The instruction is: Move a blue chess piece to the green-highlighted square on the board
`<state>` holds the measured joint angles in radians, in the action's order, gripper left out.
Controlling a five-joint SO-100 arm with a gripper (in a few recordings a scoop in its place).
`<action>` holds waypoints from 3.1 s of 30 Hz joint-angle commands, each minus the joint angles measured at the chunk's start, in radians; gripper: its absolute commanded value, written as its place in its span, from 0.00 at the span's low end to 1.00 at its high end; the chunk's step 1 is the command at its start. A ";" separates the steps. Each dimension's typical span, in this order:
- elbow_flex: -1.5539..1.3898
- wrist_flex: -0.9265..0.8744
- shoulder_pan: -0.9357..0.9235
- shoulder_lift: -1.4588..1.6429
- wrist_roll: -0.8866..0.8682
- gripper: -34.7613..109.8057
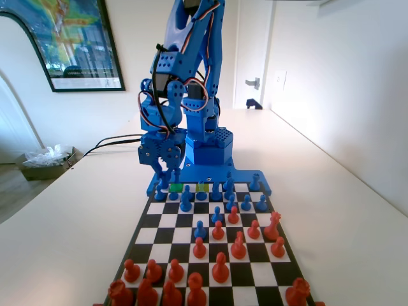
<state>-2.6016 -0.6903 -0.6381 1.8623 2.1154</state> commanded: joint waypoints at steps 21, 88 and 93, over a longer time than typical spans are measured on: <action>0.667 -0.905 0.120 0.103 -0.156 0.25; 0.078 -0.285 0.325 0.147 -0.377 0.25; 0.137 -0.359 0.324 0.149 -0.377 0.25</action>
<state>-2.5372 -0.9986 -0.2961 1.9865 1.7196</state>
